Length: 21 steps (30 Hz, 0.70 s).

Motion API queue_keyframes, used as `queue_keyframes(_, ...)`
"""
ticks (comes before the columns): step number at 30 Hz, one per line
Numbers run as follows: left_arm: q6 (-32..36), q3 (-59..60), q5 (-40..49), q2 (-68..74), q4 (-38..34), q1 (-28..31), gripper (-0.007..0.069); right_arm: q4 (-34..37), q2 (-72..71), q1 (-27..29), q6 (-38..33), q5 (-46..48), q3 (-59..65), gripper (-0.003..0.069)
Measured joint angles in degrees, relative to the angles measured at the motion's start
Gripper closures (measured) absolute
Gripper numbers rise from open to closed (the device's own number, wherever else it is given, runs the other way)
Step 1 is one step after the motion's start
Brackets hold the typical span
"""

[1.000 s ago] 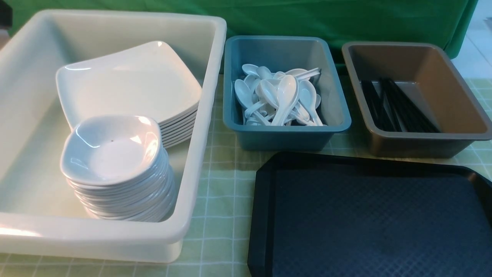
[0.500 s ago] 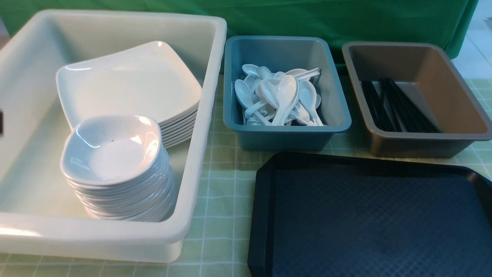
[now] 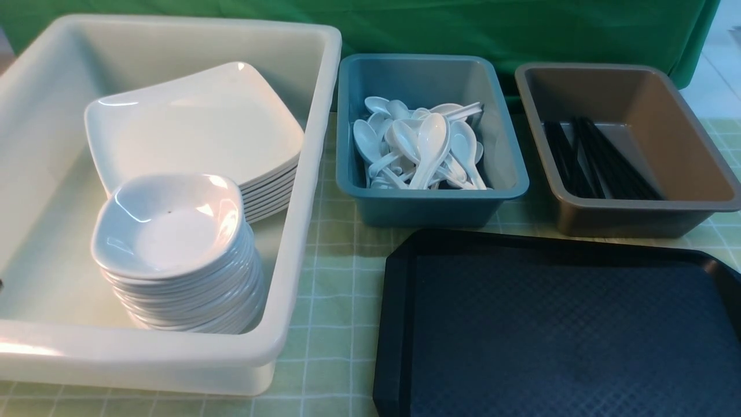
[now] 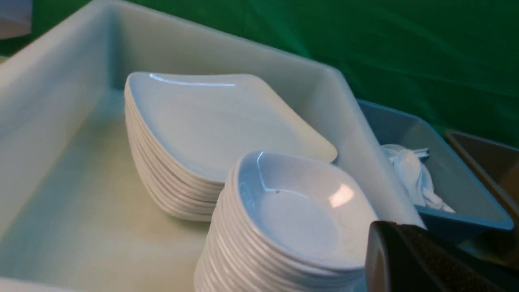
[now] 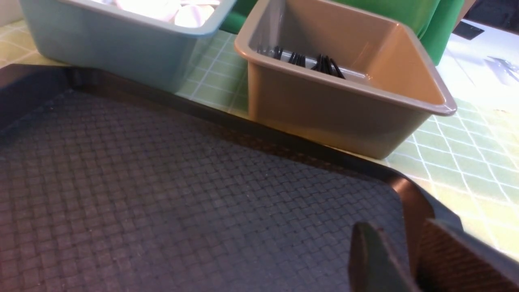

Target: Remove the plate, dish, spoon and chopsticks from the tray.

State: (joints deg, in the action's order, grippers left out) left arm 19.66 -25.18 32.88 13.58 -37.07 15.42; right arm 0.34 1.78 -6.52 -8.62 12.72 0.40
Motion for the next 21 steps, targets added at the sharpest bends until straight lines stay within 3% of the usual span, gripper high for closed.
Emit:
queue_keyframes(7,1.39,6.36,-6.78,-0.06,10.22,0.0,0.0636,0.0,0.0,0.0,0.0,0.0,0.0,0.0465)
queue_keyframes(16,1.39,15.89,-14.77,-4.16,10.4,0.0,0.0636,0.07,0.0,0.0,0.0,0.0,0.0,0.0446)
queue_keyframes(18,0.24,17.57,-15.79,-5.82,11.86,0.0,0.0636,0.07,0.0,0.0,-0.01,0.0,0.0,0.0442)
queue_keyframes(21,-9.67,21.44,-16.15,-10.42,20.37,0.0,0.0636,0.07,0.0,0.0,-0.01,0.0,0.0,0.0437)
